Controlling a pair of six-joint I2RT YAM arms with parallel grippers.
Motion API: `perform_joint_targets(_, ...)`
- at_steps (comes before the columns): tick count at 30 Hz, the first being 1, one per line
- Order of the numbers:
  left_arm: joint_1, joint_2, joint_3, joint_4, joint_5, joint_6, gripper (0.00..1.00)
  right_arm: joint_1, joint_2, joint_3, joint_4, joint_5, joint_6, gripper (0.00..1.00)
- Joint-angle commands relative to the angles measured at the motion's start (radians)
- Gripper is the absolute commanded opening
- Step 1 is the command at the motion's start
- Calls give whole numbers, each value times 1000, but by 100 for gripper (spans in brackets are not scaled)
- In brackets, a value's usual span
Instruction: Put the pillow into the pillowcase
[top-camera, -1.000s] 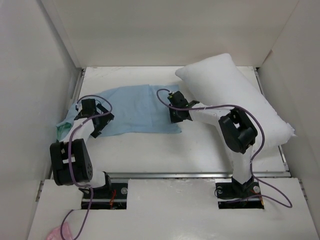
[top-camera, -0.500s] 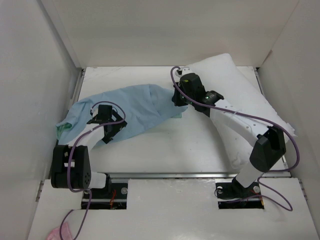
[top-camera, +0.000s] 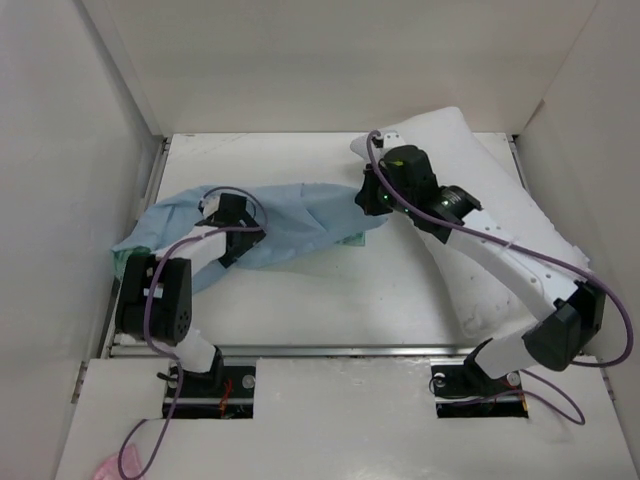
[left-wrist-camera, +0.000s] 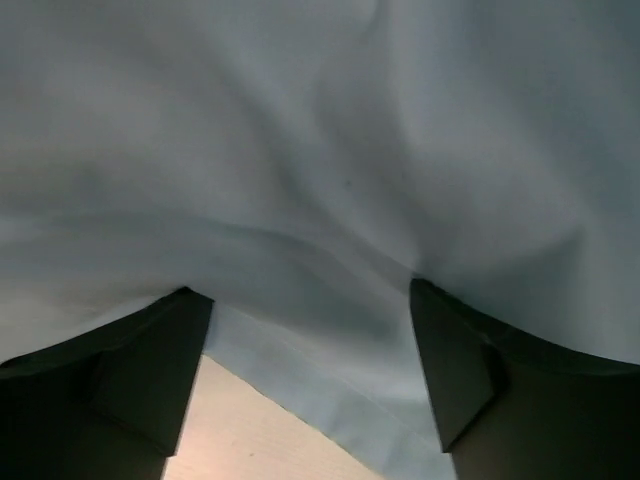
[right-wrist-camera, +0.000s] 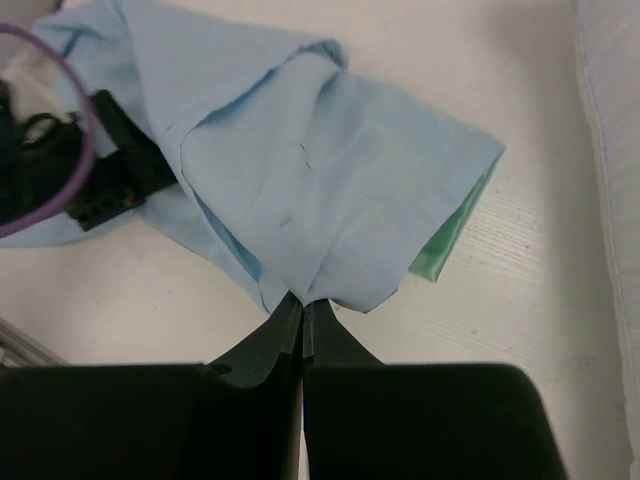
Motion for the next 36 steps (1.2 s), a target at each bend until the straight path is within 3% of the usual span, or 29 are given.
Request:
perform_joint_targets(1, -77, 176, 99, -148, -56, 38, 74, 10, -103, 29, 29, 33, -12, 0)
perform_joint_targets(4, -148, 268, 247, -286, -133, 47, 57, 10, -137, 29, 29, 70, -12, 0)
perform_joint_targets(6, -192, 333, 297, -349, -170, 47, 12, 10, -152, 29, 29, 94, -12, 0)
perform_joint_targets(7, -202, 344, 325, -358, -206, 47, 0, 10, -163, 18, 40, 108, -12, 0)
perform_joint_targets(10, -202, 329, 339, -380, -255, 36, 0, 10, -163, 18, 40, 131, -12, 0)
perform_joint_targets(14, -202, 147, 406, -449, -373, 41, 0, 10, -152, 18, 40, 238, -32, 0)
perform_joint_targets(18, -125, -102, 529, -449, -383, 128, 0, 10, -132, 93, 22, 391, -55, 0)
perform_joint_targets(22, 39, -295, 656, -305, -282, 284, 0, 1, -121, 179, 48, 504, -109, 0)
perform_joint_targets(24, 93, -296, 751, -247, -207, 355, 0, -19, -89, 220, 91, 492, -145, 0)
perform_joint_targets(29, 227, -33, 1012, -259, -18, 473, 0, -123, 99, 427, 111, 354, -188, 0)
perform_joint_targets(32, 274, 193, 1225, -280, 89, 502, 0, -163, 254, 619, 111, 274, -225, 0)
perform_joint_targets(33, 300, 268, 1311, -314, 123, 512, 0, -180, 303, 752, 120, 204, -236, 0)
perform_joint_targets(34, 314, 351, 1570, -347, 160, 512, 0, -189, 416, 838, 120, 174, -236, 0)
perform_joint_targets(36, 370, 595, 1856, -398, 212, 492, 0, -214, 551, 1048, 97, 105, -245, 0)
